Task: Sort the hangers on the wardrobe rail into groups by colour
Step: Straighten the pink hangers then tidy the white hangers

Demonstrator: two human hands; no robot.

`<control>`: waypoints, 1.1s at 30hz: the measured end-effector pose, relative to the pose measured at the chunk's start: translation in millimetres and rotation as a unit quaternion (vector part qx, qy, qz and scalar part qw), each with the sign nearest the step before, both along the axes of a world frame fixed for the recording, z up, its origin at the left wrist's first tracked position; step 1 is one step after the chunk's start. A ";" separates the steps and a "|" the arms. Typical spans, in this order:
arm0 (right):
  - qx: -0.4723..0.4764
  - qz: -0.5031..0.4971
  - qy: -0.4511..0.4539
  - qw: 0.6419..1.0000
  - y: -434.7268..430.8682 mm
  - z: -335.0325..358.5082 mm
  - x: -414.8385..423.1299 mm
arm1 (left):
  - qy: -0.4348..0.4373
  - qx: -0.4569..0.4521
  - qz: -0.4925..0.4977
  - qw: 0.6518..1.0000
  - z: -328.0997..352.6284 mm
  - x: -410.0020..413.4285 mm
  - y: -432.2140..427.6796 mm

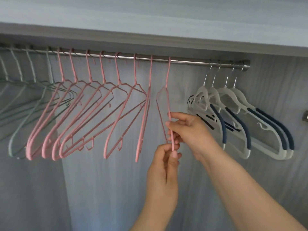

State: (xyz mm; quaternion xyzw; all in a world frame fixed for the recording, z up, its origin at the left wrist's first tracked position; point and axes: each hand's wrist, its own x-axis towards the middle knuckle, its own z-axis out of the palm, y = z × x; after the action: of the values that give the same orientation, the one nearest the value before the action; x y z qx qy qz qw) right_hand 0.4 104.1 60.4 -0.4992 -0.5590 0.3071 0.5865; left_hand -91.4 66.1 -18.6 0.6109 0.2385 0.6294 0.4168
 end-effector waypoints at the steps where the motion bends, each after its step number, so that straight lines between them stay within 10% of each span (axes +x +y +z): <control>1: -0.004 0.002 -0.002 1.000 0.0 0.2 -0.7 | -0.005 -0.003 -0.005 1.000 -0.7 -1.6 0.7; 11: -0.030 -0.043 -0.122 0.991 -12.9 6.2 -0.7 | -0.002 -0.023 -0.035 0.999 -5.8 -5.1 1.0; 16: 0.192 -0.304 -0.325 0.875 -35.4 32.5 32.2 | -0.052 -0.122 -0.012 0.991 -24.7 14.2 -10.5; 19: 0.125 -0.356 -0.394 0.838 -35.2 43.2 57.0 | -0.038 -0.181 -0.057 0.981 -29.5 31.4 -11.7; 33: -0.095 -0.208 -0.267 0.936 -29.7 25.4 85.7 | 0.008 -0.098 -0.156 0.983 5.0 78.6 -3.5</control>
State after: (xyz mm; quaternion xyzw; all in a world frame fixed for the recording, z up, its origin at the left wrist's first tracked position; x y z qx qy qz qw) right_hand 86.1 74.4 85.8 -0.7211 -0.5470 0.0851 0.4167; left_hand -12.9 62.6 -13.6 0.6013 0.2043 0.5257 0.5660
